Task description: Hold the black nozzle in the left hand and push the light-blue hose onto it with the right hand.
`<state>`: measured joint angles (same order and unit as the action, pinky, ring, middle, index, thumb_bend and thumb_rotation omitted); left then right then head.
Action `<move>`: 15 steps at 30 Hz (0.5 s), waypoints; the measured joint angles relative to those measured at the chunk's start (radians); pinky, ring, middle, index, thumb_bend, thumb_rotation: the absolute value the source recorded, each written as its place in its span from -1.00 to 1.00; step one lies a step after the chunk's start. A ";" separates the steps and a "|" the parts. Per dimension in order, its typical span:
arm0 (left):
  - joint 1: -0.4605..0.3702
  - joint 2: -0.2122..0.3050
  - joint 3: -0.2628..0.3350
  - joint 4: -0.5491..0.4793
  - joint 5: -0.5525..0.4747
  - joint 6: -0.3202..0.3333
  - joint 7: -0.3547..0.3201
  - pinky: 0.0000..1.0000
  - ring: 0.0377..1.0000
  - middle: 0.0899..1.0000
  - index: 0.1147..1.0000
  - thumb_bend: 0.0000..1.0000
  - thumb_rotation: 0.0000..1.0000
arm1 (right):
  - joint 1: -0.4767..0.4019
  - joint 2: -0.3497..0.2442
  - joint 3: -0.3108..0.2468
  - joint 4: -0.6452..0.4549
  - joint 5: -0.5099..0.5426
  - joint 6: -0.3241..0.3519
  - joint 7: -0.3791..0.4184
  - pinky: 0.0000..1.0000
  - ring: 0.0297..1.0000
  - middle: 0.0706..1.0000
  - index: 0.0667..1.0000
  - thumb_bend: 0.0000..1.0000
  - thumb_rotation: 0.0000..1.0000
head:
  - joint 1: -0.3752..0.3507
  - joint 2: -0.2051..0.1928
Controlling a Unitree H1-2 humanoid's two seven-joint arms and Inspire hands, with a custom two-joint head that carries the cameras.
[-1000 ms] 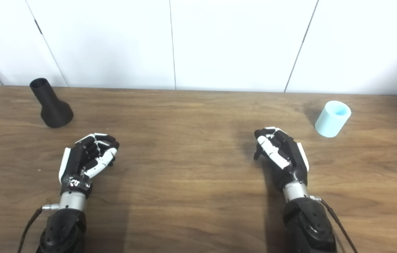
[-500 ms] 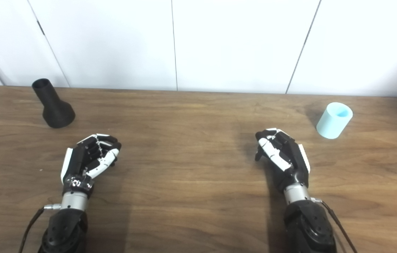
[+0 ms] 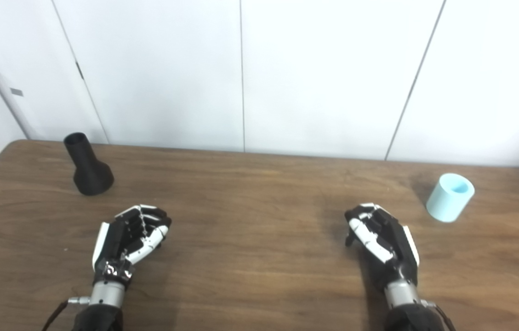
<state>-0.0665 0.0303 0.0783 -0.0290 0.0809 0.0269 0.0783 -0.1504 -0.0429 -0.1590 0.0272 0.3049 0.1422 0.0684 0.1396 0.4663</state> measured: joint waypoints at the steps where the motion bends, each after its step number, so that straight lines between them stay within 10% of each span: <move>1: -0.002 0.000 0.000 0.004 0.000 -0.003 0.000 -0.39 -0.32 -0.28 -0.17 -0.03 -0.90 | -0.003 -0.003 -0.001 0.007 0.001 -0.005 0.003 -0.67 -0.64 -0.59 -0.30 -0.57 -0.86 | 0.008 -0.003; 15: -0.039 -0.019 -0.002 0.056 0.011 -0.032 0.026 -0.40 -0.33 -0.29 -0.17 -0.02 -0.90 | -0.025 -0.031 -0.018 0.087 0.026 -0.089 0.048 -0.68 -0.65 -0.57 -0.28 -0.61 -1.00 | 0.140 -0.069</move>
<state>-0.1060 0.0114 0.0762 0.0267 0.0917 -0.0047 0.1040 -0.1749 -0.0735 -0.1767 0.1140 0.3305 0.0530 0.1165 0.2791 0.3973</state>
